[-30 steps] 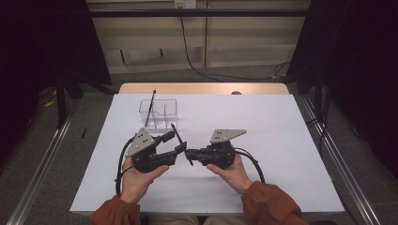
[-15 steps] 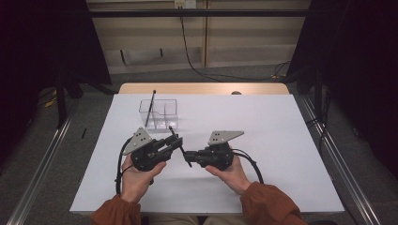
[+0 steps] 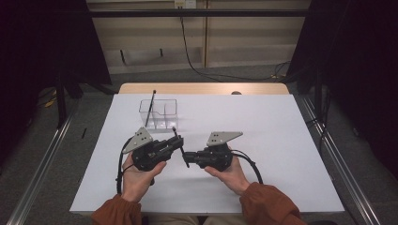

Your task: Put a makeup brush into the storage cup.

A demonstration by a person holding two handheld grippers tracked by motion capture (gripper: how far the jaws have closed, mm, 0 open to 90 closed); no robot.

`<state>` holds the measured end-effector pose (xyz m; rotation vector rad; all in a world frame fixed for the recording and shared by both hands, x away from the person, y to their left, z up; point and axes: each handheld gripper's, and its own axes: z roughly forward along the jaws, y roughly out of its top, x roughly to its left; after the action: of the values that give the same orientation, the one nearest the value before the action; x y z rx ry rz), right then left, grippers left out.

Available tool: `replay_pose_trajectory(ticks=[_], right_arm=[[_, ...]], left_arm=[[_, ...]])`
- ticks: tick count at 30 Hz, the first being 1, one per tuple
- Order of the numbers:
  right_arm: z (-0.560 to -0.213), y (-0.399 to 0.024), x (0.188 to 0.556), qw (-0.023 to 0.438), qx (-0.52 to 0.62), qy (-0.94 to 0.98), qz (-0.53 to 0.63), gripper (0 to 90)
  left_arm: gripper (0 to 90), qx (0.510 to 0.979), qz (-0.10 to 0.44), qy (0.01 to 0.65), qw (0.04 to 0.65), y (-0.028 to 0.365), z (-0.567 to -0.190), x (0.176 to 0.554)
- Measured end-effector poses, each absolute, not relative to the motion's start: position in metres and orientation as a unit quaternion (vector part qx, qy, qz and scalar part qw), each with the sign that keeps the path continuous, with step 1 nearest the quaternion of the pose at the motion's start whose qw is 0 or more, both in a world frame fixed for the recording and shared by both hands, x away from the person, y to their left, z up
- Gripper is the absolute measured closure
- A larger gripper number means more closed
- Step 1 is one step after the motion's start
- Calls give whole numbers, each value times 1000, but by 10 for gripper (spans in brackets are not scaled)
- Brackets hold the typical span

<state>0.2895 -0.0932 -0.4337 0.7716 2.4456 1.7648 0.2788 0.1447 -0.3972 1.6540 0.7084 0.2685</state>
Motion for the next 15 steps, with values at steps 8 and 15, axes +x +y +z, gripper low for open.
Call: replay_pose_trajectory(ticks=[8, 15], right_arm=[[-434, -91, 288, 16, 248, 785, 567, 836], [-432, -93, 289, 18, 248, 780, 575, 807]], left_arm=[[841, 719, 121, 301, 614, 140, -396, 275], [841, 718, 125, 305, 613, 143, -396, 277]])
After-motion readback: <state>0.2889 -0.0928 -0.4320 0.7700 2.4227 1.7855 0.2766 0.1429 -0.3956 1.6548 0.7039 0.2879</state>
